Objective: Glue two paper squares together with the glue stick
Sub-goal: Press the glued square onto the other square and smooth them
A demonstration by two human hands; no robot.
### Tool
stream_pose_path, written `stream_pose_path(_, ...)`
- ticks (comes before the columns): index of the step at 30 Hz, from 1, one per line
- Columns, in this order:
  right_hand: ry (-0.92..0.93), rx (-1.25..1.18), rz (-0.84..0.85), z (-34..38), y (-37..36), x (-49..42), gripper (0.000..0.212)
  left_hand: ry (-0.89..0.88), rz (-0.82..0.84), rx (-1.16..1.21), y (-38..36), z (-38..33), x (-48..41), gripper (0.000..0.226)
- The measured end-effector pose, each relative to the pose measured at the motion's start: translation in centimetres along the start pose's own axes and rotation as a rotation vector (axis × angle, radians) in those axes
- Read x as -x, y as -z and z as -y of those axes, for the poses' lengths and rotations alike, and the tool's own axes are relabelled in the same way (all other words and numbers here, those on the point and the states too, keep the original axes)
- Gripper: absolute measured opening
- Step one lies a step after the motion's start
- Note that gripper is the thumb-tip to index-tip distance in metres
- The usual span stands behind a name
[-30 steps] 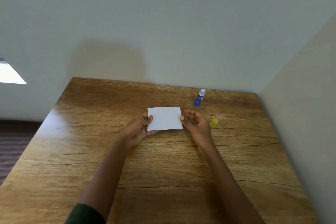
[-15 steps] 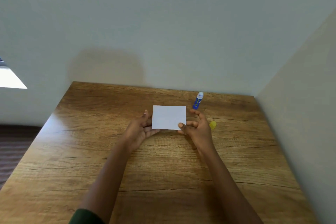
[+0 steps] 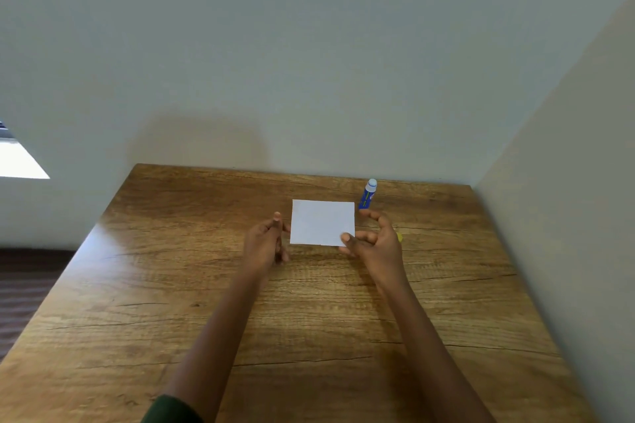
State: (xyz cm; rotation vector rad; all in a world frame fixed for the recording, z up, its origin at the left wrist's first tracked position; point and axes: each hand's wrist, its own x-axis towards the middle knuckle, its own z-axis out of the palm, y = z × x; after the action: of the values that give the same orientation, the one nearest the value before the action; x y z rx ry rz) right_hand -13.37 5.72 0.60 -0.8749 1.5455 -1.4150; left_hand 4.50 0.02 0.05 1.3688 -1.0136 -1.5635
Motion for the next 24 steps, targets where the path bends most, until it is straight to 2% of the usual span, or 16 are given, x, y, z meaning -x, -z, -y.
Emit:
stream_pose_path(3, 0.002, 0.004, -0.002, 0.08, 0.03, 0.06, 0.052, -0.008, 0.023, -0.059, -0.49, -0.06, 0.49, 0.041)
stream_pose_path(6, 0.012, 0.014, -0.006, 0.17, 0.00, 0.15, 0.051, 0.003, 0.183, -0.104, -0.50, -0.09, 0.70, 0.038)
stream_pose_path(8, 0.021, 0.024, -0.006, 0.23, -0.08, 0.22, 0.050, -0.027, 0.235, -0.154, -0.35, -0.04, 0.84, 0.044)
stream_pose_path(19, 0.002, 0.032, 0.012, -0.13, -0.25, 0.17, 0.053, -0.048, 0.208, -0.145, -0.46, 0.09, 0.73, 0.035)
stream_pose_path(24, -0.055, -0.057, 0.091, 0.06, -0.06, 0.25, 0.049, -0.027, 0.192, -0.086, -0.35, 0.19, 0.51, 0.035)
